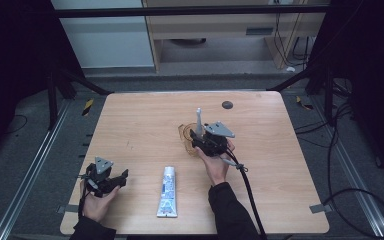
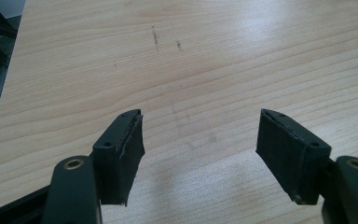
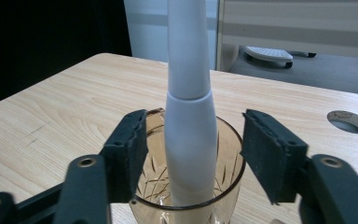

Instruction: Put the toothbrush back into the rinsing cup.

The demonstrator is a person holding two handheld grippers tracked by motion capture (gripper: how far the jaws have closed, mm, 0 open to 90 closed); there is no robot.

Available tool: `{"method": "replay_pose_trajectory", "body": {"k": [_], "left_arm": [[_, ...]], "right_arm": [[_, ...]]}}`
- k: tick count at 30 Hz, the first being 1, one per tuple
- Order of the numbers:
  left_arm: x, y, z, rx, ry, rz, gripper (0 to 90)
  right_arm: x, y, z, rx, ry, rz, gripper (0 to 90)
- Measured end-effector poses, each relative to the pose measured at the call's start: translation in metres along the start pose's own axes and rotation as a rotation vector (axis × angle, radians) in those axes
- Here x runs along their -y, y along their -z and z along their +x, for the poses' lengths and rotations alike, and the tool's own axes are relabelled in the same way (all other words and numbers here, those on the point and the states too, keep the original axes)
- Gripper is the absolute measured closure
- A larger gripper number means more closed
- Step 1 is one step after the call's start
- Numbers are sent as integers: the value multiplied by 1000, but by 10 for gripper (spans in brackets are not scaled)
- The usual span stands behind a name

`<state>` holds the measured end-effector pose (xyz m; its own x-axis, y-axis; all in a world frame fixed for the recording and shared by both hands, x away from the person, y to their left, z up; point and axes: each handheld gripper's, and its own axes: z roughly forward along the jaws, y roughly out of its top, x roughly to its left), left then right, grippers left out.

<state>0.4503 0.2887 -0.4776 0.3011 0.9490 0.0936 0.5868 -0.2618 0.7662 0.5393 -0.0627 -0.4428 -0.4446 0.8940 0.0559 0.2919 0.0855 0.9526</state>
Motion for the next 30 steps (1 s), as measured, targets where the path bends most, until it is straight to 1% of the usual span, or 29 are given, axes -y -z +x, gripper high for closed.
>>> {"method": "replay_pose_trajectory", "body": {"k": [1,3,4,7,10,11,12,13,14,15,16,17,18,22,23,26,27,28,30], "left_arm": [[0,0,0,0,1,-1,310],[0,0,0,1,3,-2,311],[0,1,0,3,2,-3,312],[-1,1,0,5,6,-4,314],[-1,2,1,7,12,-8,323],[-1,3,1,8,14,-10,323],[-1,3,1,7,18,-14,331],[-1,3,1,7,18,-14,336],[-1,4,1,8,18,-14,336],[-1,4,0,9,18,-16,346],[-1,5,0,8,15,-16,346],[-2,5,-1,7,14,-15,361],[-2,6,-2,9,11,-15,372],[-3,7,-5,12,10,-14,413],[-4,8,-6,22,13,-11,429],[-4,10,-8,30,13,-11,470],[-5,10,-9,38,12,-11,483],[-5,11,-10,46,12,-12,483],[-6,12,-13,56,6,-11,516]], "right_arm": [[-1,1,0,-5,-2,8,324],[-1,3,1,-5,-6,10,306],[-2,5,1,-18,-5,15,269],[-3,12,2,-25,12,25,233],[-4,21,1,-33,25,40,220],[-4,21,1,-33,25,40,220],[-4,29,0,-33,35,42,216],[-4,33,-2,-35,36,43,214],[-4,33,-2,-35,36,43,214],[-5,41,-5,-40,30,42,214],[-5,41,-5,-40,30,42,214],[-6,49,-10,-52,9,43,211],[-6,53,-13,-55,3,45,208],[-8,66,-25,-45,3,54,201],[-7,69,-29,-39,9,61,198],[-7,79,-39,-26,22,75,195],[-6,82,-43,-26,24,82,194],[-6,82,-43,-26,24,82,194],[-5,91,-52,-22,27,95,197]]}}
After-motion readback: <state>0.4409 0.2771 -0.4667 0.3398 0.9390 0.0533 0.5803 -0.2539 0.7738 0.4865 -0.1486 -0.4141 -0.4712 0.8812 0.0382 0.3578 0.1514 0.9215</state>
